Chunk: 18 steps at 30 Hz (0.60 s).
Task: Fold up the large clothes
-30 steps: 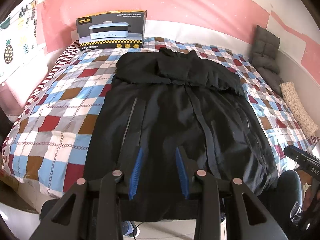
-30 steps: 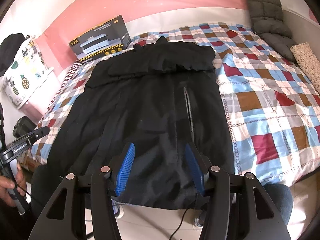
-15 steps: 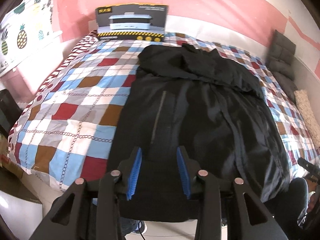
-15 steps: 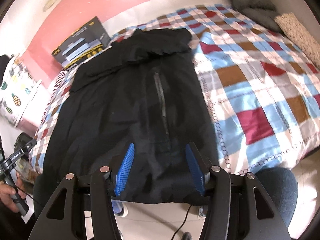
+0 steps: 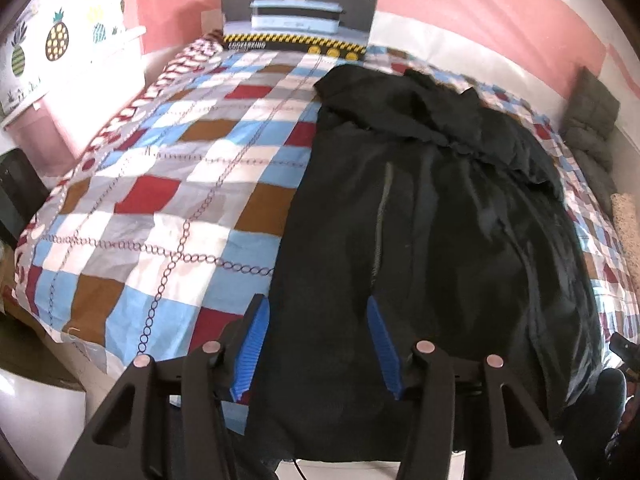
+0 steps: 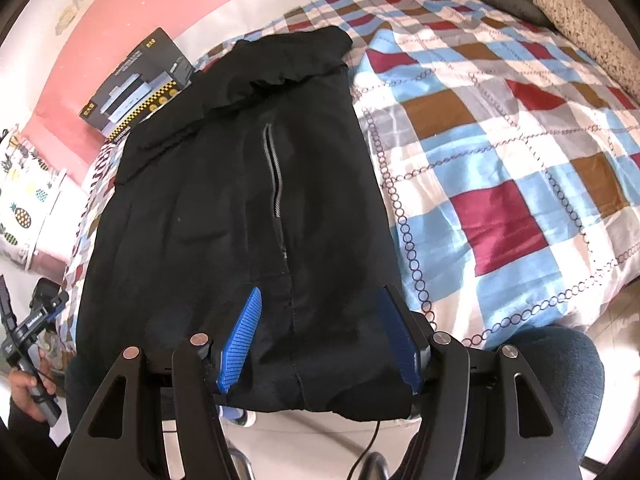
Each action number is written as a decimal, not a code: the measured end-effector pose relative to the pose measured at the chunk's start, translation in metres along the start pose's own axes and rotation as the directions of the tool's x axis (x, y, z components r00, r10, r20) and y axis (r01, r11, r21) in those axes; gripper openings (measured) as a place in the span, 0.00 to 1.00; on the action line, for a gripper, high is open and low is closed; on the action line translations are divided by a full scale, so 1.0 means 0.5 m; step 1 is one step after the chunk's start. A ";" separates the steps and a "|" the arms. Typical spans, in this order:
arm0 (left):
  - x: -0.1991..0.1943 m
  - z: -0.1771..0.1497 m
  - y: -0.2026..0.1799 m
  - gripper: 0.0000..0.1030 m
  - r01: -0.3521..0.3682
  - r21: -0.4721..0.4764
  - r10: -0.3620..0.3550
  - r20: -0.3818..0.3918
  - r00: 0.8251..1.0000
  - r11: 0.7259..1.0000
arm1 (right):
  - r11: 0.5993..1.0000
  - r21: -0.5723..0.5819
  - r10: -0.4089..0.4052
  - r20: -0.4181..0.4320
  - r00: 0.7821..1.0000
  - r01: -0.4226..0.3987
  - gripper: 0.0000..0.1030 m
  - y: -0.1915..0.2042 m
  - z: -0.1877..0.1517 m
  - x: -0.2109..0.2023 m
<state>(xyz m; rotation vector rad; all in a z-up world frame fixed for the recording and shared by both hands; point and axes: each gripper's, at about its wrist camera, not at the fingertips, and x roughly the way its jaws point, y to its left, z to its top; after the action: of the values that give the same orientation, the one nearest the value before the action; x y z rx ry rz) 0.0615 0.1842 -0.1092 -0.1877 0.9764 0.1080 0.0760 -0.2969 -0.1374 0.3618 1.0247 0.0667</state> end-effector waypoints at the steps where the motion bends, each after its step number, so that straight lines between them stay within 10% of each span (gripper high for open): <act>1: 0.009 0.000 0.005 0.52 0.004 -0.005 -0.004 -0.014 1.000 1.000 | 1.000 0.006 0.002 -0.009 1.000 -0.002 0.60 -0.004 0.001 0.006; 18: 0.055 0.075 -0.101 0.52 0.058 0.124 -0.060 0.011 0.998 0.991 | 0.999 0.005 -0.035 0.040 0.999 0.035 0.60 0.014 0.057 0.043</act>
<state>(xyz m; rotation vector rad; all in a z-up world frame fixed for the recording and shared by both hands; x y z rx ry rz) 0.1162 0.1426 -0.1061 -0.1016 0.9592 -0.0057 0.1123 -0.2932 -0.1393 0.3477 0.9908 0.0256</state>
